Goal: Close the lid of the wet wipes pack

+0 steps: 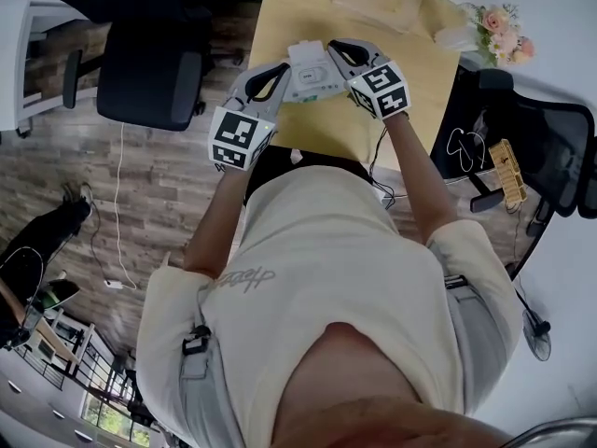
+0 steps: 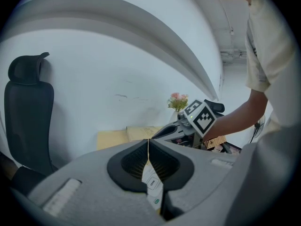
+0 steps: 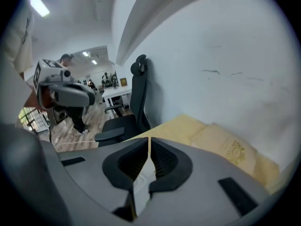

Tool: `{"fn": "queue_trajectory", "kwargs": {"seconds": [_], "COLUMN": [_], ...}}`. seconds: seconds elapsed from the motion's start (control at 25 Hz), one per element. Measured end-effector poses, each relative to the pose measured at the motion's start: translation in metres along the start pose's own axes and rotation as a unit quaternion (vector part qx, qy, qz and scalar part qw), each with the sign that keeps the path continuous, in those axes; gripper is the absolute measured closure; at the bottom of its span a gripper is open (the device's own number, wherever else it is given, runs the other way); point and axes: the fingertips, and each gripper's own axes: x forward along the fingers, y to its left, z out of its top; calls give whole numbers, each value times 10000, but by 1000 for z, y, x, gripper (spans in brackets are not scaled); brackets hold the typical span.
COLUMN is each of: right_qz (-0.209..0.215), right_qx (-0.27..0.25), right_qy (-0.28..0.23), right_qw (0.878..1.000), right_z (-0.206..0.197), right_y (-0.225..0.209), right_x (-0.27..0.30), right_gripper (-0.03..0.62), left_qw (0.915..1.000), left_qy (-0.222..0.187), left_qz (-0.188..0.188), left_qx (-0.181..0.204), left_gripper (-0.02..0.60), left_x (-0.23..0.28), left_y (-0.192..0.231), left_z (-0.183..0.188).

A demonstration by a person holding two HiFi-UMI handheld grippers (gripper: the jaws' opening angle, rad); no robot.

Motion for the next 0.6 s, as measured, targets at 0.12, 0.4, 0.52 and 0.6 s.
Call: {"fn": "queue_trajectory", "kwargs": {"seconds": [0.12,0.4,0.52,0.6], "right_qz": [24,223,326,396], "right_qx": [-203,146,400,560], "right_qy": [166,549,798,991], "right_qw": [9997,9981,9955,9927], "right_z": [-8,-32,-50,-63], "right_y": [-3,-16,-24,-28], "right_x": [14,43,59,68], "right_gripper": [591,548,537,537], "left_qw": [10000,9999,9997,9996], "left_qy": [33,133,215,260], "left_qz": [4,-37,-69,-82], "left_qx": [-59,-103,-116,-125], "left_gripper": [565,565,565,565], "left_x": [-1,2,7,9], "left_y": [0,0,1,2], "left_z": [-4,-9,-13,-15]}}
